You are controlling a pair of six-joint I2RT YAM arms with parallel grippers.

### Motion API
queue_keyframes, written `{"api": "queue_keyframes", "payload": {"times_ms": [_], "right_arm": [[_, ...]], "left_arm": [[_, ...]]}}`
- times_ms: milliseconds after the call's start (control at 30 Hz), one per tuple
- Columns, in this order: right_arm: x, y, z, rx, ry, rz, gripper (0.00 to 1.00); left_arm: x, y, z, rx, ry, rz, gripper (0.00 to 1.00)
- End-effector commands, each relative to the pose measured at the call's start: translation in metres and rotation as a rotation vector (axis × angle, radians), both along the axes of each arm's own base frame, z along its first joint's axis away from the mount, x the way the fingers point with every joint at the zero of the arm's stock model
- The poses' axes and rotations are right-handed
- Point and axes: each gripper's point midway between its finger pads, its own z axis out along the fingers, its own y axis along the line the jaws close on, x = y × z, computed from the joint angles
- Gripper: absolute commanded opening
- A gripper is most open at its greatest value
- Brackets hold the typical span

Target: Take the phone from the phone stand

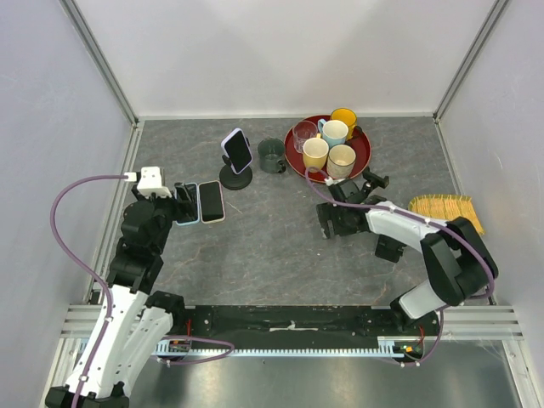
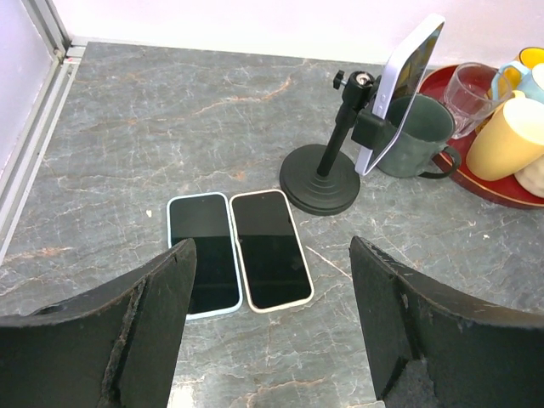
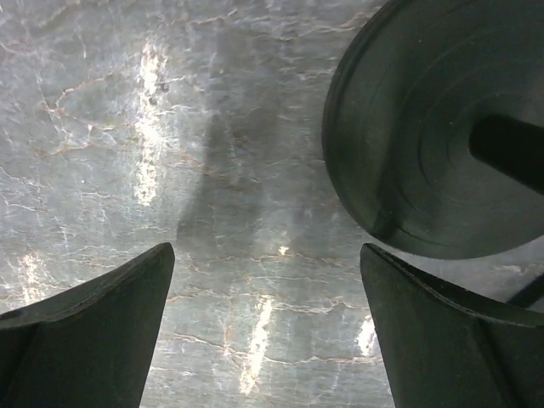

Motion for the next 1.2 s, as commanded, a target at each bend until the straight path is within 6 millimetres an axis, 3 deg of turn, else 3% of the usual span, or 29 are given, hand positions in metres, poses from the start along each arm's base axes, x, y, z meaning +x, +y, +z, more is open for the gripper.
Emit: {"api": "queue_keyframes", "payload": {"times_ms": [0,233,433,567,600,667,700,733,800,833,900,933,1100,1133,1167], "right_arm": [[0.022,-0.001,0.030,0.078,-0.143,-0.051,0.98],[0.012,0.032,0.058,0.261,-0.196,0.114,0.98],[-0.005,0.068,0.101,0.514,-0.292,0.279,0.98],[-0.013,0.076,0.118,0.594,-0.340,0.326,0.98],[-0.015,0.077,0.118,0.603,-0.341,0.332,0.98],[-0.016,0.079,0.124,0.625,-0.360,0.343,0.98],[-0.016,0.079,0.125,0.629,-0.362,0.344,0.98],[-0.018,0.081,0.126,0.639,-0.358,0.350,0.98],[-0.017,0.083,0.133,0.659,-0.386,0.363,0.98],[-0.018,0.085,0.134,0.671,-0.387,0.367,0.98],[-0.020,0.085,0.135,0.680,-0.394,0.375,0.98],[-0.020,0.085,0.136,0.683,-0.396,0.375,0.98],[-0.023,0.086,0.137,0.695,-0.394,0.382,0.98],[-0.023,0.086,0.138,0.696,-0.397,0.383,0.98],[-0.023,0.086,0.138,0.697,-0.398,0.382,0.98]], "left_arm": [[0.005,-0.008,0.002,0.023,-0.007,-0.047,0.79],[0.010,-0.032,-0.007,0.016,0.031,-0.173,0.79],[0.022,-0.063,-0.012,-0.032,0.099,-0.317,0.79],[0.041,-0.079,0.000,-0.054,0.147,-0.372,0.78],[0.050,-0.083,-0.010,-0.058,0.190,-0.382,0.78],[0.060,-0.090,0.002,-0.065,0.182,-0.407,0.78],[0.071,-0.092,-0.010,-0.060,0.224,-0.410,0.78],[0.080,-0.093,0.000,-0.042,0.201,-0.412,0.78],[0.098,-0.095,-0.016,-0.010,0.258,-0.414,0.78],[0.107,-0.097,-0.007,0.000,0.251,-0.420,0.78],[0.123,-0.099,-0.019,0.019,0.294,-0.420,0.77],[0.132,-0.100,-0.008,0.023,0.272,-0.415,0.77],[0.163,-0.100,-0.010,0.070,0.265,-0.400,0.72],[0.168,-0.102,-0.002,0.072,0.252,-0.404,0.70],[0.173,-0.104,-0.012,0.076,0.279,-0.408,0.69]]}}
